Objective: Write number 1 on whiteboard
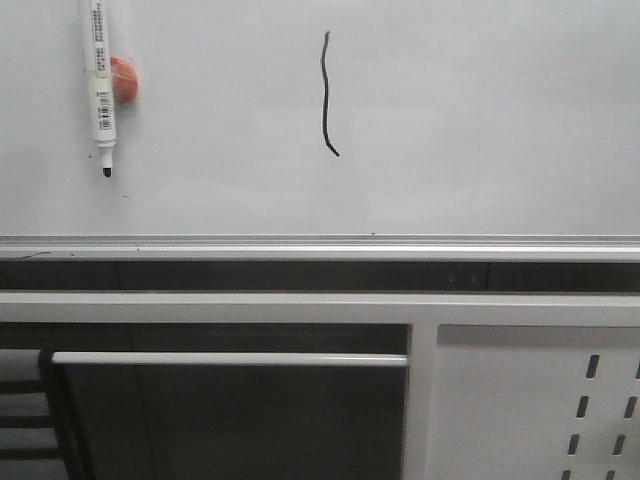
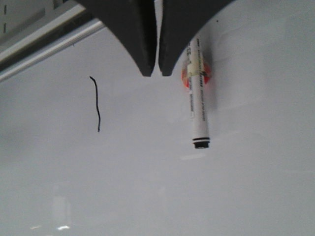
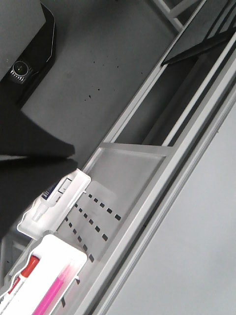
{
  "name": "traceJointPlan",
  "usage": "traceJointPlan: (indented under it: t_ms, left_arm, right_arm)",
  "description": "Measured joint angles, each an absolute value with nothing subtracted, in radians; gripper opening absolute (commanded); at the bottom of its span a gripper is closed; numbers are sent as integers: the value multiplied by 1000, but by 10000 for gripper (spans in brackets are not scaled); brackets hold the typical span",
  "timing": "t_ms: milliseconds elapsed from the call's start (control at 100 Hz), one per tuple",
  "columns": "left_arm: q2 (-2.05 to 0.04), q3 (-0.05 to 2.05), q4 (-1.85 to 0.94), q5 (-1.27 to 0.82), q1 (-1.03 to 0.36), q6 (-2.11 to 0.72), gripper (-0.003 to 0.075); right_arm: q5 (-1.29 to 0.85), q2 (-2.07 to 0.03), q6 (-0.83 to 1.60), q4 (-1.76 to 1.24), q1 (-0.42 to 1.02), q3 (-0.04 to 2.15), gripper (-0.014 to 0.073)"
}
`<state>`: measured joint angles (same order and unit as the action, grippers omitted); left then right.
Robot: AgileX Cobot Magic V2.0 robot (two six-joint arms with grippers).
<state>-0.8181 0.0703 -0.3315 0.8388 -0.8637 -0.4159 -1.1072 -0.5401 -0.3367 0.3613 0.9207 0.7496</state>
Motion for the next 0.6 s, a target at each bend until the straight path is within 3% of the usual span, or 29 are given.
traceJointPlan:
  t_ms: [310,600]
  left_arm:
    - [-781,70,-237,755,-840,-417,-18]
    - [-573,70,33,616,-521,-418,-18]
  right_arm:
    - [-1107,-540,-337,361,921,750,-53]
    - [-1107,-540,-337,361,921,750,-53]
